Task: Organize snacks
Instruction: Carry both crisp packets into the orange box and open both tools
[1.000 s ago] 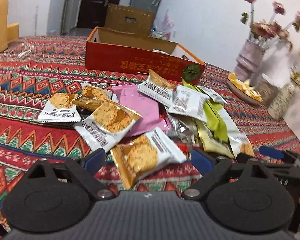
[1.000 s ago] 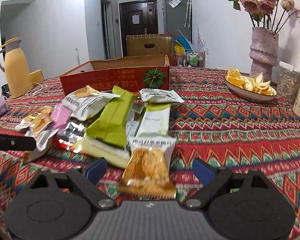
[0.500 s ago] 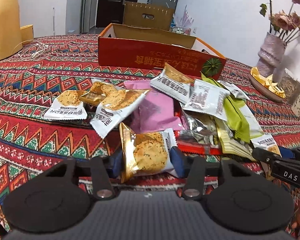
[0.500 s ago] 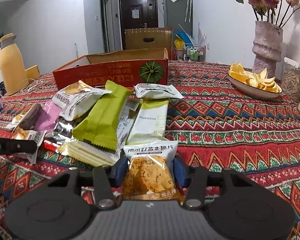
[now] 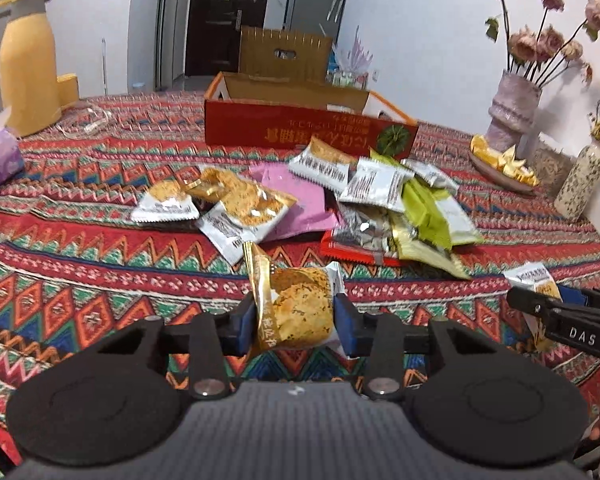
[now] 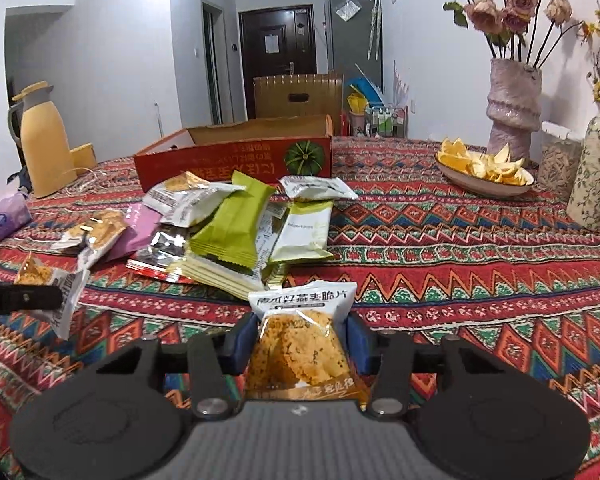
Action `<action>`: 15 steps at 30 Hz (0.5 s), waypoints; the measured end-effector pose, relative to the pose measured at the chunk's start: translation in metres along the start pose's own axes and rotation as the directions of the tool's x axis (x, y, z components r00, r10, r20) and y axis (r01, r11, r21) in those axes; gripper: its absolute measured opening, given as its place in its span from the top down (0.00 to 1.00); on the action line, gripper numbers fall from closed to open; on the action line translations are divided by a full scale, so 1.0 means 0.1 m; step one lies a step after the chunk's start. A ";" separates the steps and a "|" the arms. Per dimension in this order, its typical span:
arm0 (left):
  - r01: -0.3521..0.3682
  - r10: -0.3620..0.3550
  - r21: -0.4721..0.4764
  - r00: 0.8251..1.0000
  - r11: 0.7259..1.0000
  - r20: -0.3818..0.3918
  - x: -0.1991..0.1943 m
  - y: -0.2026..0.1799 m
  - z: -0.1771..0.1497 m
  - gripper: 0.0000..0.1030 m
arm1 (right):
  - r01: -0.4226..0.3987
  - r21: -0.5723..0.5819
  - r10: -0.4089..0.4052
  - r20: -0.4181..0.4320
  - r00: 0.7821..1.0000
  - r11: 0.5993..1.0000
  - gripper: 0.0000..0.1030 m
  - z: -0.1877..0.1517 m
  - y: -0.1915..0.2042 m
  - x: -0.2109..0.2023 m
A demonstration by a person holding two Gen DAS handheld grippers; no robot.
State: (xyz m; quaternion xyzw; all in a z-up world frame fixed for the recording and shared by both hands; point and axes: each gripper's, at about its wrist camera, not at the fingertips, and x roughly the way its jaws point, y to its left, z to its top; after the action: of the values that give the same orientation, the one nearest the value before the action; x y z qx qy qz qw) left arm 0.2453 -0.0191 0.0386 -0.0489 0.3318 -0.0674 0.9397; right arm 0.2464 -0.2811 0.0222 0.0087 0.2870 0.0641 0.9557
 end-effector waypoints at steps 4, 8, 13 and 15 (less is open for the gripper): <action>0.006 -0.007 0.016 0.999 1.000 0.048 -0.18 0.00 0.03 0.60 | -0.001 -0.008 0.001 0.026 1.000 1.000 0.54 0.00 0.03 -0.13; 0.012 -0.013 0.023 0.997 1.000 0.070 -0.24 0.04 0.14 0.60 | -0.010 -0.023 0.011 0.044 0.999 1.000 0.54 0.05 0.04 -0.18; 0.037 -0.047 0.086 0.993 0.996 0.106 -0.27 0.19 0.59 0.60 | -0.118 -0.067 0.123 0.074 0.990 0.991 0.54 0.39 -0.04 -0.25; 0.050 -0.063 0.097 0.989 0.994 0.131 -0.23 0.28 0.85 0.60 | -0.142 -0.103 0.152 0.094 0.984 0.984 0.54 0.63 -0.07 -0.24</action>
State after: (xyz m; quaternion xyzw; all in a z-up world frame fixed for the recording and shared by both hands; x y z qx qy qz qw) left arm 0.2838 0.0161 0.1150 -0.0186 0.2632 -0.1060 0.9587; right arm 0.2624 -0.2896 0.0876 -0.0125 0.2331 0.1477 0.9611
